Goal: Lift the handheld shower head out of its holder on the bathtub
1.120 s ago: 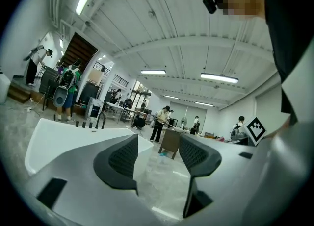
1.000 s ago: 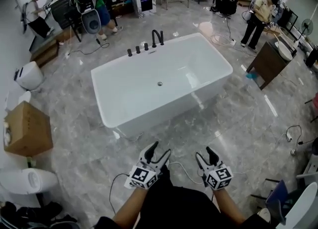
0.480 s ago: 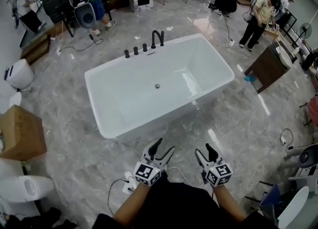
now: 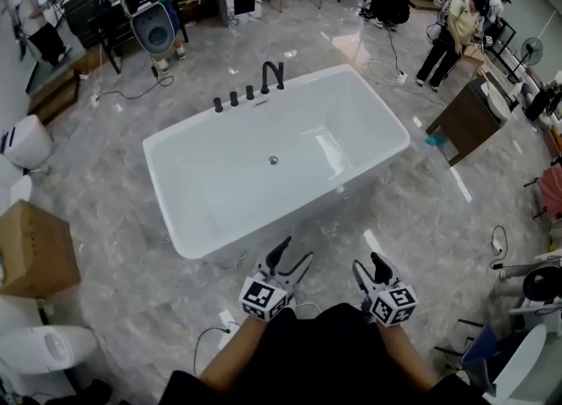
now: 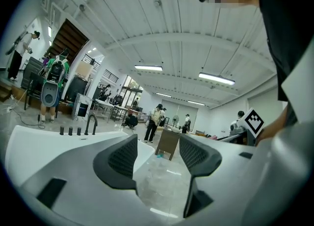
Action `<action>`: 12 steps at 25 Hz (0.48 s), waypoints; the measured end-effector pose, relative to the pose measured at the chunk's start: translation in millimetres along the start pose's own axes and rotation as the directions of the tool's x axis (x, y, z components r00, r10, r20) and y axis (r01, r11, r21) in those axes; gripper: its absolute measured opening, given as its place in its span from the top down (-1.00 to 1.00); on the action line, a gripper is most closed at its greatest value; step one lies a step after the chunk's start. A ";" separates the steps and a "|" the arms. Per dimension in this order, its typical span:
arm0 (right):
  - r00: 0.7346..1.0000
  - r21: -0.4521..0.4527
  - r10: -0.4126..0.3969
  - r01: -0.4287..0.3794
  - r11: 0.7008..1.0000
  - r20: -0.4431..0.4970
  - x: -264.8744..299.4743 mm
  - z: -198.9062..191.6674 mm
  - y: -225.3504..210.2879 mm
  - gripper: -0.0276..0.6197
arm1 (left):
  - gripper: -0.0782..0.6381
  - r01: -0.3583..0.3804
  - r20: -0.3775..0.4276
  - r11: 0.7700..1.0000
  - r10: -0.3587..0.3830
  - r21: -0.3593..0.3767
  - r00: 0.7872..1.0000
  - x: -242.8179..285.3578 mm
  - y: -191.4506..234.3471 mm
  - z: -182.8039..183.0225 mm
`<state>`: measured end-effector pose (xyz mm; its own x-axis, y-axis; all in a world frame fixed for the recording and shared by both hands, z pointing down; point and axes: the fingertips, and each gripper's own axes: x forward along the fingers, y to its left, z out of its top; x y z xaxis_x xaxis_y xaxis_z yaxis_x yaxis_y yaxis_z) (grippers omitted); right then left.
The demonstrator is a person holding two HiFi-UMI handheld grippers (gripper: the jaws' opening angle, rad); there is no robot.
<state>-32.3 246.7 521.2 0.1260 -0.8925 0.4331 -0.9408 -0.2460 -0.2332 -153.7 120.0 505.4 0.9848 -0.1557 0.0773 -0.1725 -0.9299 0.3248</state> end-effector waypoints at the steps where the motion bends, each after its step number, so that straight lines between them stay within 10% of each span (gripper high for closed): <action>1: 1.000 0.006 -0.008 0.008 1.000 0.001 0.4 -1.3 -3.6 0.26 | 0.10 0.003 0.001 1.000 -0.003 0.000 1.000 1.4 -0.5 -1.0; 12: 0.997 -0.009 0.076 -0.075 0.997 0.034 60.8 33.7 -21.6 0.26 | 0.10 -0.040 0.003 0.999 0.040 0.011 0.999 37.9 18.9 3.9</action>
<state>6.3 185.1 523.3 0.0651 -0.9210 0.3842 -0.9504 -0.1745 -0.2573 -119.6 95.3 510.8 0.9772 -0.1937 0.0874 -0.2115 -0.9264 0.3115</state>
